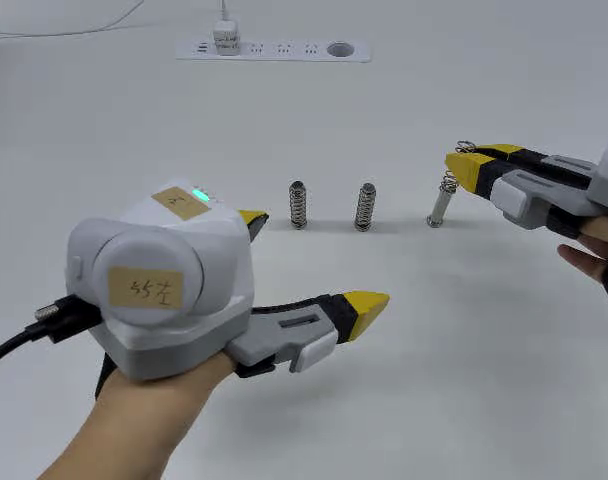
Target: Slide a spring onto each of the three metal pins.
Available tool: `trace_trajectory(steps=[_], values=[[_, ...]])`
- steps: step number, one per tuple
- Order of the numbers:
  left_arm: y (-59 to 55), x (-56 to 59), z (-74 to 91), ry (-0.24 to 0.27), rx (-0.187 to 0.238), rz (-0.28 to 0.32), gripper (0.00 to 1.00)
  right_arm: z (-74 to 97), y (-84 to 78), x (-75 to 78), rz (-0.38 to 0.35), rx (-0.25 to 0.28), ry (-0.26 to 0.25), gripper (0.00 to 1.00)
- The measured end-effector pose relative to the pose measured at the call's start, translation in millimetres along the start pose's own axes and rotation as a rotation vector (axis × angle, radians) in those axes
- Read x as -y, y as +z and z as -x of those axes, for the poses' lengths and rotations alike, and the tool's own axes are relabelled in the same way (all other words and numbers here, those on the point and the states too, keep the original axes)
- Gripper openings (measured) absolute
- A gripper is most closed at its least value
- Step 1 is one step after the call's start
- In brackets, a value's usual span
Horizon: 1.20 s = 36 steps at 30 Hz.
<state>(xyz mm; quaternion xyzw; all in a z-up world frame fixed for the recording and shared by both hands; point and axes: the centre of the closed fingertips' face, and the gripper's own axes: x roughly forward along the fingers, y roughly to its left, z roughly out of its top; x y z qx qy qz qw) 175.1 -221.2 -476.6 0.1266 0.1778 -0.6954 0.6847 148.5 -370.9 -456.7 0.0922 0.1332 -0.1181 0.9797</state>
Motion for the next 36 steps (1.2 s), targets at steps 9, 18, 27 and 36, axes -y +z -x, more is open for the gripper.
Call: trace_trajectory(steps=[9, 18, 27, 36], values=[[-0.4, 1.4, -0.5, -0.004, -0.004, 0.001, 0.79, 1.6, -0.1, -2.7, 0.02, -0.002, -0.01, 0.11], [0.9, 1.6, -0.7, -0.005, 0.0, 0.003, 0.8, 2.7, -3.1, -6.1, 0.078, -0.027, -0.022, 0.11], [2.5, 2.7, -0.4, -0.01, 0.002, -0.002, 0.79, 0.8, -8.6, -4.3, 0.068, -0.043, -0.022, 0.11], [3.4, 2.2, 0.3, -0.009, 0.004, -0.007, 0.79, -1.2, -9.9, -2.6, 0.056, -0.042, -0.024, 0.11]])
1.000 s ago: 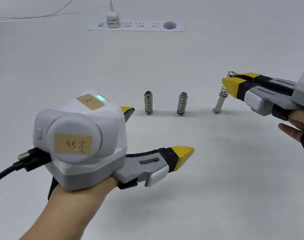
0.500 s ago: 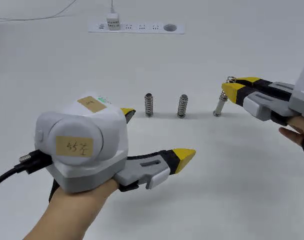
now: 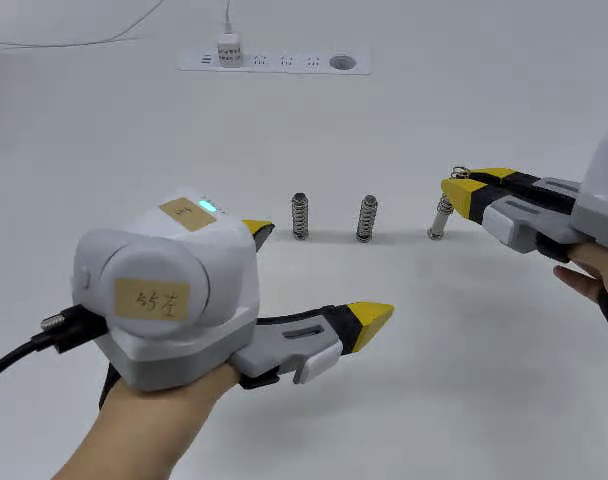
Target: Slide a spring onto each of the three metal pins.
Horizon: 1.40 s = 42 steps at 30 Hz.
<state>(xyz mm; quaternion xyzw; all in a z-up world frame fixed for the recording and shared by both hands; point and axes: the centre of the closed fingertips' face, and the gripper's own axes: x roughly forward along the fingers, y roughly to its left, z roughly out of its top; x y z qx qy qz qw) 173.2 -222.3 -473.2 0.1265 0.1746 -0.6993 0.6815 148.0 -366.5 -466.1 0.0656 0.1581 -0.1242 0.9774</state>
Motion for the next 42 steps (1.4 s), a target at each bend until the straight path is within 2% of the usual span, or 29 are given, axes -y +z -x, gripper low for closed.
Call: trace_trajectory(steps=[6, 15, 33, 42], values=[[0.5, -1.2, 0.4, 0.004, 0.002, 0.0, 0.79, 3.1, 2.0, -4.2, 0.032, 0.001, -0.001, 0.11], [1.0, 0.1, 0.2, 0.001, 0.004, 0.0, 0.79, 1.6, -7.8, -5.1, 0.047, -0.026, -0.012, 0.11], [0.3, -3.1, 0.5, 0.006, -0.002, -0.003, 0.77, -6.2, -26.9, -6.8, -0.001, -0.06, -0.01, 0.12], [-0.4, -4.9, 1.4, 0.012, -0.006, -0.002, 0.77, -8.0, -34.6, -6.6, 0.001, -0.084, -0.012, 0.12]])
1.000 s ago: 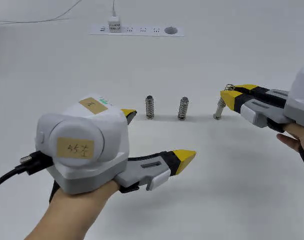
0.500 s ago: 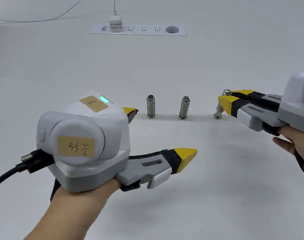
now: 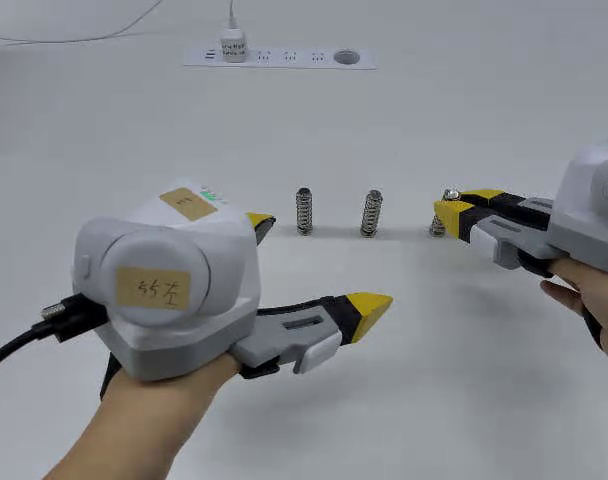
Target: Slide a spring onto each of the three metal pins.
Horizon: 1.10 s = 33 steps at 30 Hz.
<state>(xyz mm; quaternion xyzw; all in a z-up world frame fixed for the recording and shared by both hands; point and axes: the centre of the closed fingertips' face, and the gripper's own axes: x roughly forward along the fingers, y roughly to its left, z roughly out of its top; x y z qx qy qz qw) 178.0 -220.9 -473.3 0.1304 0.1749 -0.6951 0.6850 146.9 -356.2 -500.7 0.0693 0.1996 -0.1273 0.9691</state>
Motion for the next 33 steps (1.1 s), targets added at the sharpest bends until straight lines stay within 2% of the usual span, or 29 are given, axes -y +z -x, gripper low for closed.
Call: trace_trajectory(steps=[12, 16, 28, 33], values=[[-1.5, -2.3, 1.7, 0.007, -0.008, 0.001, 0.76, -1.0, -3.8, 0.1, 0.005, -0.015, -0.004, 0.12], [-0.9, -3.5, 2.5, 0.01, -0.007, 0.005, 0.76, 1.6, -4.7, -1.8, -0.018, -0.022, -0.004, 0.22], [2.3, -10.5, 6.7, 0.033, -0.026, -0.01, 0.75, 19.4, 4.7, -15.8, -0.009, -0.025, 0.025, 0.33], [1.8, -13.2, 10.5, 0.041, -0.044, -0.018, 0.75, 28.8, 11.8, -19.8, -0.04, -0.01, 0.036, 0.38]])
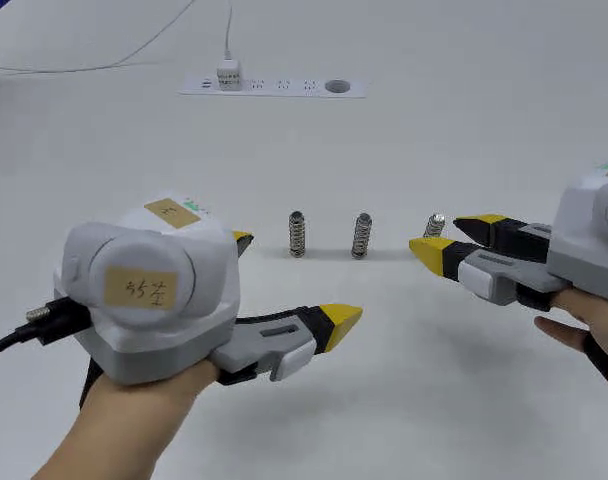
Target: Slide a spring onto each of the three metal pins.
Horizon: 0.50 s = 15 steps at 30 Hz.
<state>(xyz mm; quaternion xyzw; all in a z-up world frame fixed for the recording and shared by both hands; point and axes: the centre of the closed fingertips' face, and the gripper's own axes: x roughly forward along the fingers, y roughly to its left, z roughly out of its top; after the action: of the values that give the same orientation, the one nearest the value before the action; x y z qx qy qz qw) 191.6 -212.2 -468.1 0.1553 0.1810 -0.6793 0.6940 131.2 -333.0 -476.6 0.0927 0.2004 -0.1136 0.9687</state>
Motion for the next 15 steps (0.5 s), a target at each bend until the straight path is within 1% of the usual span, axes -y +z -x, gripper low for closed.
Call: trace_trajectory(steps=[3, 9, 12, 15], values=[[1.6, -1.6, 3.4, 0.003, 0.003, 0.008, 0.75, 5.4, 1.9, -3.9, 0.002, -0.009, 0.004, 0.43], [2.8, -4.7, 8.5, 0.013, -0.005, 0.009, 0.76, 14.1, 3.9, -8.8, 0.008, -0.026, 0.01, 0.48], [3.3, -6.6, 12.4, 0.022, -0.006, 0.008, 0.77, 18.4, 4.9, -11.7, 0.023, -0.034, 0.013, 0.49], [1.7, -9.1, 16.8, 0.033, -0.012, 0.019, 0.78, 22.4, 5.7, -14.8, 0.027, -0.04, 0.02, 0.53]])
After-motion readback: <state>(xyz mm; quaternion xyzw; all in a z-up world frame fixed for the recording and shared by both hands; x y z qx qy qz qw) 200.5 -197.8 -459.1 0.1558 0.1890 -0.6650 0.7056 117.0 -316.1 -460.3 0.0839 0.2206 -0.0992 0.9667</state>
